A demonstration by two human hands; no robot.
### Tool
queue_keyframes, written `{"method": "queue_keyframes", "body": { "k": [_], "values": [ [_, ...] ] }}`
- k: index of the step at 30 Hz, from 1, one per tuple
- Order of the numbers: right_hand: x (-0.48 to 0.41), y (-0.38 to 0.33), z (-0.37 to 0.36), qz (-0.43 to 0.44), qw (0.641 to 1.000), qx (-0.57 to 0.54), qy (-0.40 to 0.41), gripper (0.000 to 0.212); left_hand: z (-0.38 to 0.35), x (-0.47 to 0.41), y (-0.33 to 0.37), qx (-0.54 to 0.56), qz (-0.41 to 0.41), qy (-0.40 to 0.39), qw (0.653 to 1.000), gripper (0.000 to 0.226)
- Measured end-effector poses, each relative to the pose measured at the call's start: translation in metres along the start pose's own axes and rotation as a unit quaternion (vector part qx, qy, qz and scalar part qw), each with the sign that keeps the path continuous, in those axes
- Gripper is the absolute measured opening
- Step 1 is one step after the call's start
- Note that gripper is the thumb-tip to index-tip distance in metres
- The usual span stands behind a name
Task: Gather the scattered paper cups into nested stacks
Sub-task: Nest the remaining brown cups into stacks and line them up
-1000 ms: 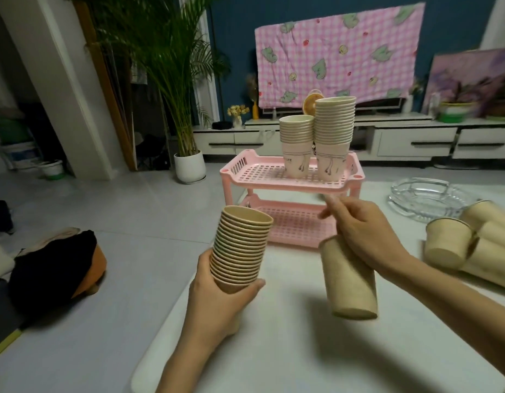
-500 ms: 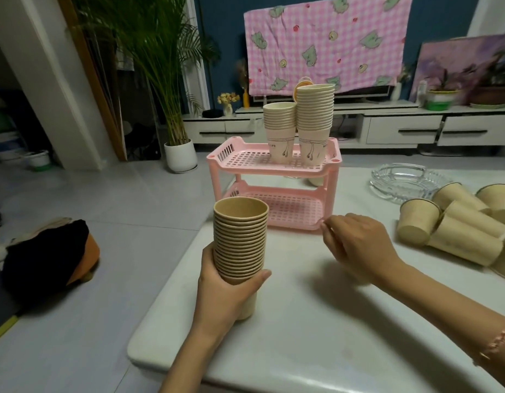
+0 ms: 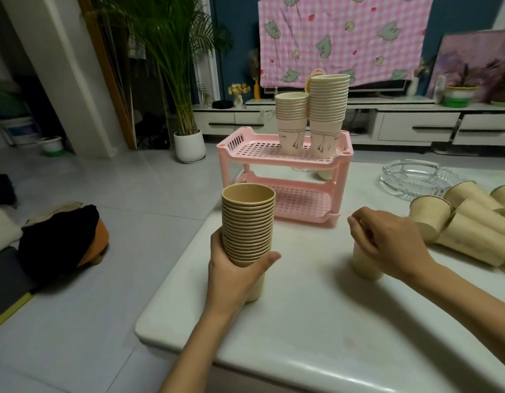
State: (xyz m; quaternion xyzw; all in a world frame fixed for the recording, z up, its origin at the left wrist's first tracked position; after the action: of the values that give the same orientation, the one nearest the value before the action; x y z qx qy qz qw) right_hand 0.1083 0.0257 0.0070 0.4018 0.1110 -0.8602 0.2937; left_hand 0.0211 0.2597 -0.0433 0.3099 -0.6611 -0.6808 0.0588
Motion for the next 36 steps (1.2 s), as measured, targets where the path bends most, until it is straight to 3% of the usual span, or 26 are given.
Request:
{"method": "queue_keyframes", "body": {
  "k": [7,9,11,13,15,19,26,31,34,36],
  "values": [
    [-0.008,-0.019,0.017,0.038,0.999,0.002,0.035,0.031,0.002,0.002,0.012,0.015,-0.037,0.023,0.999,0.086],
    [-0.017,-0.037,0.025,0.008,0.995,-0.096,0.018,0.022,0.001,0.004,0.013,0.008,-0.043,0.026,0.999,0.080],
    [-0.025,-0.064,0.023,-0.049,0.953,-0.287,-0.085,0.027,0.002,0.005,0.015,0.007,-0.050,0.029,0.998,0.077],
    [-0.029,-0.097,0.012,-0.095,0.865,-0.442,-0.215,0.060,0.003,0.007,0.016,0.008,-0.059,0.033,0.998,0.086],
    [-0.032,-0.122,0.003,-0.102,0.818,-0.507,-0.252,0.081,0.004,0.008,0.018,0.009,-0.064,0.039,0.997,0.082],
    [-0.037,-0.143,-0.012,-0.144,0.806,-0.532,-0.214,0.095,0.002,0.011,0.028,-0.012,-0.104,0.041,0.994,0.068],
    [-0.049,-0.141,-0.007,-0.187,0.809,-0.547,-0.108,0.069,0.001,0.009,0.026,-0.061,-0.117,0.046,0.990,0.066],
    [-0.083,-0.118,0.025,-0.194,0.781,-0.593,-0.036,0.060,0.002,0.009,0.030,-0.048,-0.080,0.063,0.994,0.058],
    [-0.090,-0.091,0.037,-0.215,0.785,-0.580,0.037,0.060,0.004,0.012,0.025,-0.050,-0.074,0.053,0.995,0.069],
    [-0.082,-0.075,0.023,-0.248,0.786,-0.564,0.037,0.066,0.002,0.014,0.017,-0.089,-0.053,0.039,0.994,0.083]
  ]
}}
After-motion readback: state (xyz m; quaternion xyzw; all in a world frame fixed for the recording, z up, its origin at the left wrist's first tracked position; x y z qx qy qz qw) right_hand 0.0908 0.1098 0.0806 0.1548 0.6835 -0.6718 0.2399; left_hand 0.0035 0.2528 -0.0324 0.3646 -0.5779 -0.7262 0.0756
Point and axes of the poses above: each hand's wrist, its own x-axis away from the middle knuckle, its own z-axis out of the back of the hand, y = z × x, the point moved 6 cm from there along -x, towards the middle knuckle, and after that the axes turned 6 degrees about x, right-handed, at the moved point
